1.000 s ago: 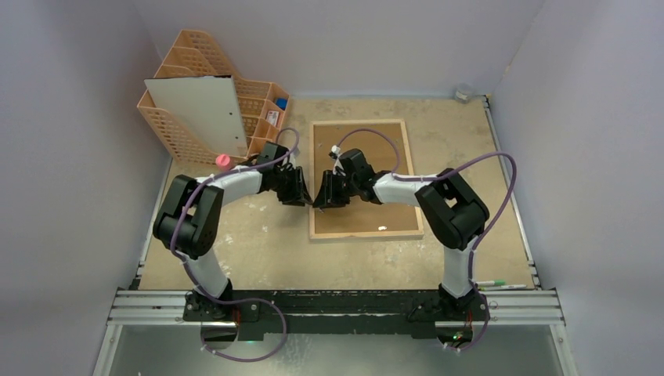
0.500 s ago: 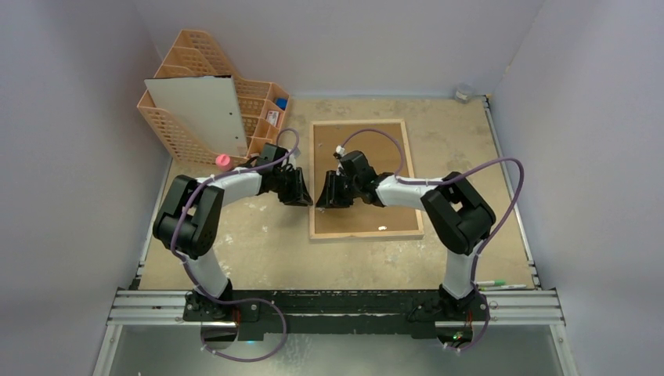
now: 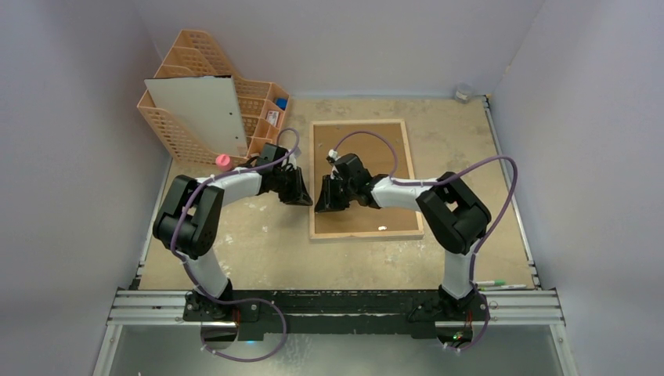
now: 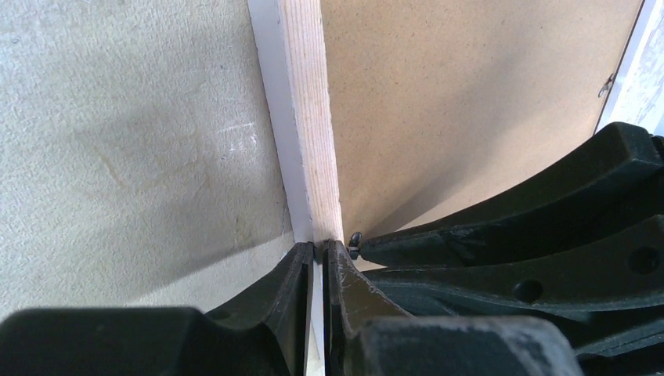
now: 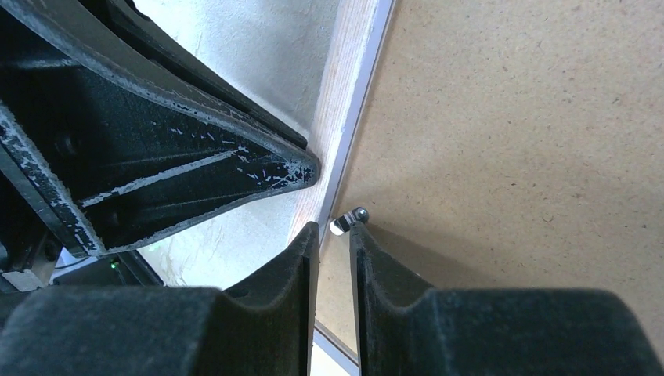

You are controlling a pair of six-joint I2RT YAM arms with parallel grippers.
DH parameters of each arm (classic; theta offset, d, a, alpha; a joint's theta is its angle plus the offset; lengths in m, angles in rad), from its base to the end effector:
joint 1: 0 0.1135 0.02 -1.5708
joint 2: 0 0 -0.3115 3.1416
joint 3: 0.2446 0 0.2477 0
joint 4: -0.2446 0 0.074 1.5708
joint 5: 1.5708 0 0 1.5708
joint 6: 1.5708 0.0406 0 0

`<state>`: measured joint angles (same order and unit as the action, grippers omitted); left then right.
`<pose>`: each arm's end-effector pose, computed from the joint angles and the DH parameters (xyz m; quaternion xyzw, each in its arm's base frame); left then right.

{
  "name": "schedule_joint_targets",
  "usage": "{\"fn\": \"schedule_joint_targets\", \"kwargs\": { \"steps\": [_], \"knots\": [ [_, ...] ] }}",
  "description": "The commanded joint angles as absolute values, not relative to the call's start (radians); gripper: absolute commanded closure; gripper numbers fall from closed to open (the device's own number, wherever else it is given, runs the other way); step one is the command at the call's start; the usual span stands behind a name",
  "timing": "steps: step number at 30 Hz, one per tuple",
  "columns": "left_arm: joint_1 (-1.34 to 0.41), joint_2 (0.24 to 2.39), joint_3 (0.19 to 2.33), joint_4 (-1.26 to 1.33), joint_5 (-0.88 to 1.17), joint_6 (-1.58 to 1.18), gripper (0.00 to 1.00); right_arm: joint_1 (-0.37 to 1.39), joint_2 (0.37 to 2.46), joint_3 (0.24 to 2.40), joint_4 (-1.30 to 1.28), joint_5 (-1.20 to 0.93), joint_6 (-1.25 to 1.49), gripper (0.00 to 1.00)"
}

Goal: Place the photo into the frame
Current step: Install the photo frame at the center of the board.

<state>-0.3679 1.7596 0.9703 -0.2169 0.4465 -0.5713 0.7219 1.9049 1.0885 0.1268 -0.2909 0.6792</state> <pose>0.3198 -0.1421 0.1977 -0.0337 0.9380 -0.3126 0.1460 0.3057 0.2847 0.2019 -0.0809 0.8934 0.3722 0.2381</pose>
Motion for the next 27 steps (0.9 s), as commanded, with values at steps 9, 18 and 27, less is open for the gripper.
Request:
{"fn": "schedule_joint_targets", "kwargs": {
  "steps": [9,18,27],
  "knots": [
    [-0.37,1.772,0.956,-0.209,0.439,-0.547,0.92,0.729,1.952,1.094,0.16,-0.314,0.64,0.75],
    [-0.37,1.761,0.962,-0.212,0.43,-0.548,0.94,0.729,1.906,1.055,0.203,-0.323,0.629,0.72],
    [-0.355,1.74,1.0,-0.201,0.425,-0.559,0.88,0.707,1.717,1.022,0.135,-0.23,0.62,0.65]
  ]
}}
